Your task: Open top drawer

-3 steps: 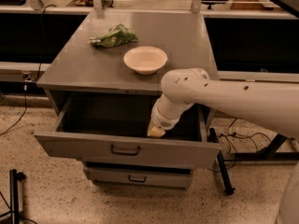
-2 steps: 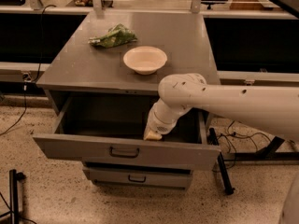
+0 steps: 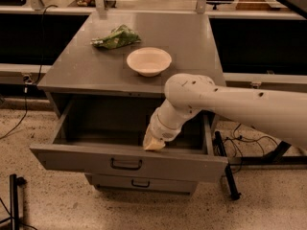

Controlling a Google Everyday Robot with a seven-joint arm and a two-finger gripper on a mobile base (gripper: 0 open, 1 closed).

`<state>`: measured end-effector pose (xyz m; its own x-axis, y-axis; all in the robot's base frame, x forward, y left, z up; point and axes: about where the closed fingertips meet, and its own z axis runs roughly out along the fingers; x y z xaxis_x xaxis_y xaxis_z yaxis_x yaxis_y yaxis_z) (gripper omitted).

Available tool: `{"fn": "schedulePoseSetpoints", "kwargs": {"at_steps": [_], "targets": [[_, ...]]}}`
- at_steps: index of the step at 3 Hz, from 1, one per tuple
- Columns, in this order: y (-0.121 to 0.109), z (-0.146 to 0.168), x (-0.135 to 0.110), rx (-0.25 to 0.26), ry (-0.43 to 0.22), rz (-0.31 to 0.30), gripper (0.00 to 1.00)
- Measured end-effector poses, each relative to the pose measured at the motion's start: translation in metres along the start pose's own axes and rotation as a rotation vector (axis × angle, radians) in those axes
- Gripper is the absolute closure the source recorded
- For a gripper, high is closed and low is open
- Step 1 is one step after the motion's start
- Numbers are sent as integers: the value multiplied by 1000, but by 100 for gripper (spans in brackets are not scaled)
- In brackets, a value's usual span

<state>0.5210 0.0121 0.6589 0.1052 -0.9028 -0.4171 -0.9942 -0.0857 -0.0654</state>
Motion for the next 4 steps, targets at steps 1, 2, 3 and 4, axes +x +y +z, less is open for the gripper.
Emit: {"fn": "schedulePoseSetpoints", "kwargs": {"at_steps": [1,2,3,4], "targets": [[22,-19,-14,-39,-66,-104,100],[22,-19,-14,-38,-65,-101,100],[16,-13,-24,-61,-48,-119,100],[7,0,-29,-84,-39,-122,100]]}}
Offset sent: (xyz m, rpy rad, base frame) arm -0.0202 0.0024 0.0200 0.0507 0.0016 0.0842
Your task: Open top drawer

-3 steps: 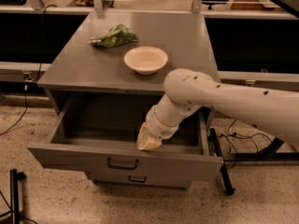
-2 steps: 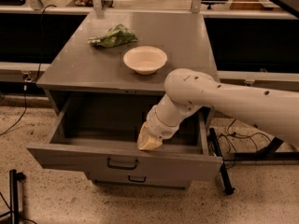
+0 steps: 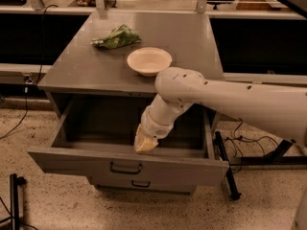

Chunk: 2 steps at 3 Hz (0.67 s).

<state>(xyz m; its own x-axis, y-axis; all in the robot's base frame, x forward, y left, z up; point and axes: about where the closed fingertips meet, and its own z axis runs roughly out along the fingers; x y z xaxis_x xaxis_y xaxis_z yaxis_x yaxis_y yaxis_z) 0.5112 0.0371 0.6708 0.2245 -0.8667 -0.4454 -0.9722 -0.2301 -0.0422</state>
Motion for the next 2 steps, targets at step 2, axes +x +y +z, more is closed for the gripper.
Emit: {"fn": "schedulePoseSetpoints", "kwargs": {"at_steps": [2], "targets": [[5,44,-3,-17,41,-34,100]]}}
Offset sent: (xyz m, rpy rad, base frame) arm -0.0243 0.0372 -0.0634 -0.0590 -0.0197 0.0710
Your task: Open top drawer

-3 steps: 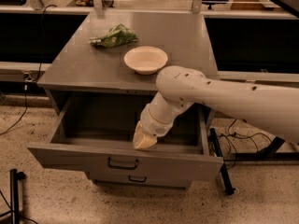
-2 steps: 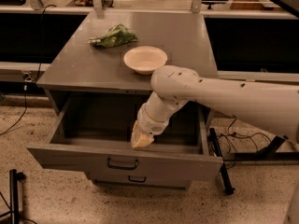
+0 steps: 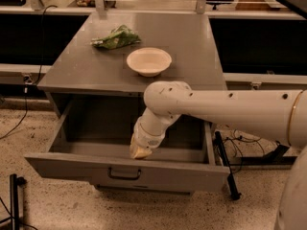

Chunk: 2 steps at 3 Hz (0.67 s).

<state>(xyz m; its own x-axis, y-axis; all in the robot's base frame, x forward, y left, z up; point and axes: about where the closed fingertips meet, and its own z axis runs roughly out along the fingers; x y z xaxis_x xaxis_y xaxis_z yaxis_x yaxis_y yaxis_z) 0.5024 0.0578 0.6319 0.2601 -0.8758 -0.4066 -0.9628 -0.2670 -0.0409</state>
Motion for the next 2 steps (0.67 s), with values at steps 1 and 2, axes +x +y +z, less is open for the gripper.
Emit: {"fn": "schedulePoseSetpoints", "kwargs": {"at_steps": [1,2], "targets": [[19,19,-14,-45,-31,-34,100],[43,23,-27,-83,-72,-71,100]]}}
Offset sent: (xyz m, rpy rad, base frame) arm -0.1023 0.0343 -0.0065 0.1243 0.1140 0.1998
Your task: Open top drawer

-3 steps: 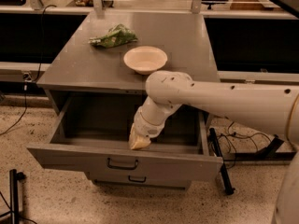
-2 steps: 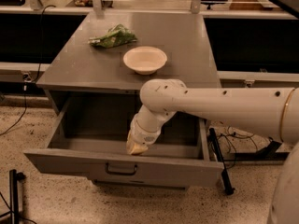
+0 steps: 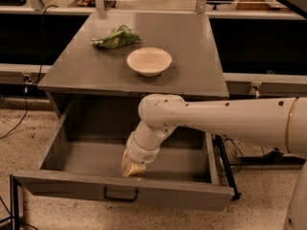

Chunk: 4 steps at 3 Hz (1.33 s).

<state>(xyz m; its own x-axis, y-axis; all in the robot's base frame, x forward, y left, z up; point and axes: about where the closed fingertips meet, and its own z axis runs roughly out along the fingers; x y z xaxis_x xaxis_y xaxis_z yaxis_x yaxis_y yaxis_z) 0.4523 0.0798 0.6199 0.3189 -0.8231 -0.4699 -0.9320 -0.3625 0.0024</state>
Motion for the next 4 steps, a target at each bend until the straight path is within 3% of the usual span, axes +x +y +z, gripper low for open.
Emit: {"fn": "schedulePoseSetpoints", "kwargs": {"at_steps": [1,3,4], "targets": [[19,-8,-12,-12,-40,-24,100],[25,-83,-16,114,-51,-48,100],[26,-82,-17,113,-49,-49,82]]}}
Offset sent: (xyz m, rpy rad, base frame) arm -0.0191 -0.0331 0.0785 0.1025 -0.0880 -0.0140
